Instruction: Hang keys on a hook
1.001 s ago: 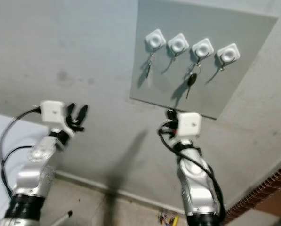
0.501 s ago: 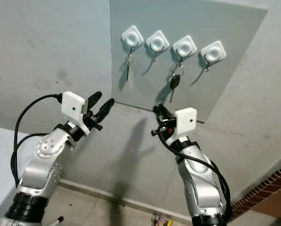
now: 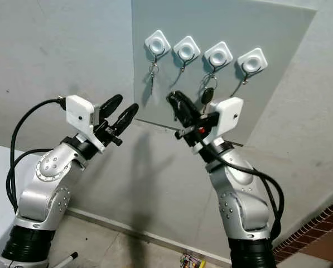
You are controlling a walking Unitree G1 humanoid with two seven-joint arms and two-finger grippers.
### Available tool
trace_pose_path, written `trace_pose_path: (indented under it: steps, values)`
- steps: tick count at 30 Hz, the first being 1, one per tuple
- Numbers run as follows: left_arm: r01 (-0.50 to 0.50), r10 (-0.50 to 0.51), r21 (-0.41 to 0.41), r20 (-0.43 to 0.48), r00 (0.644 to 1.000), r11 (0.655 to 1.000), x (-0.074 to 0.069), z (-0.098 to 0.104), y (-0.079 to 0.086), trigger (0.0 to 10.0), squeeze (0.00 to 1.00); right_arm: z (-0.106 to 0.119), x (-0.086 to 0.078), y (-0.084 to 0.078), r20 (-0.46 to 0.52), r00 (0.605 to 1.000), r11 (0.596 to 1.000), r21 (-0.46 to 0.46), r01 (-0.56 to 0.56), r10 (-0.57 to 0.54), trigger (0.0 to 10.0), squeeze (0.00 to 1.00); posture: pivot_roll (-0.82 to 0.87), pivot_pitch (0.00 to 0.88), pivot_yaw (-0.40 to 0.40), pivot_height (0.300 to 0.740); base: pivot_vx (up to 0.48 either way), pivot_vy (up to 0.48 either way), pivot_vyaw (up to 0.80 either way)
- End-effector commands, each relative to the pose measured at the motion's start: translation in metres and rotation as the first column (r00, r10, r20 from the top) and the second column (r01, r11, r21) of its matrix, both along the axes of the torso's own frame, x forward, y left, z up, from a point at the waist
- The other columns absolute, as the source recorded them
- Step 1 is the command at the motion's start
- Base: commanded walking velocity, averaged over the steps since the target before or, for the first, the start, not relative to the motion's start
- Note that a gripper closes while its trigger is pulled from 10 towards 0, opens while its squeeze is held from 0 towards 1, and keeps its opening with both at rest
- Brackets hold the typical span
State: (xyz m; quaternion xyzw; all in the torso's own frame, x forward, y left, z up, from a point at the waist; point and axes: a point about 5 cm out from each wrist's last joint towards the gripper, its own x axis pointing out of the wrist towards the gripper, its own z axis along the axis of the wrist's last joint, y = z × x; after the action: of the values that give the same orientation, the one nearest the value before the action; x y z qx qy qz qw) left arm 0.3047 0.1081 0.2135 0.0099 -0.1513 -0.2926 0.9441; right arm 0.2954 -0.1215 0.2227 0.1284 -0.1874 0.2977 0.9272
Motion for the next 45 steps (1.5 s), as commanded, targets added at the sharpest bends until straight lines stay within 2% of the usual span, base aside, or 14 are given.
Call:
trace_pose_path:
  steps: [1, 10, 24, 45]
  values:
    - [0.024, -0.024, -0.001, 0.038, 0.999, 1.0, -0.002, 0.013, -0.004, 10.0, 0.0, 0.011, 0.002, -0.003, 0.027, 1.0, 1.0, 0.025, 0.016, -0.017, 10.0, 0.0, -0.01, 0.02, -0.065, 0.74, 0.0, 0.0, 0.0]
    - [0.079, -0.079, -0.004, 0.048, 0.996, 0.997, -0.008, 0.019, -0.017, 10.0, 0.0, 0.023, 0.013, -0.009, 0.042, 0.991, 0.99, 0.068, 0.121, -0.124, 10.0, 0.0, -0.01, 0.019, -0.062, 0.74, 0.0, 0.0, 0.0]
    - [0.114, -0.114, -0.001, 0.039, 0.993, 0.993, -0.012, 0.021, -0.022, 10.0, 0.0, 0.025, 0.015, -0.022, 0.082, 0.975, 0.974, 0.116, 0.197, -0.207, 10.0, 0.0, -0.01, 0.024, -0.057, 0.74, 0.0, 0.0, 0.0]
    - [0.119, -0.119, -0.002, 0.037, 0.992, 0.993, -0.015, 0.022, -0.024, 10.0, 0.0, 0.032, 0.022, -0.014, 0.113, 0.974, 0.976, 0.12, 0.183, -0.196, 10.0, 0.0, 0.0, 0.031, -0.06, 0.74, 0.0, 0.0, 0.0]
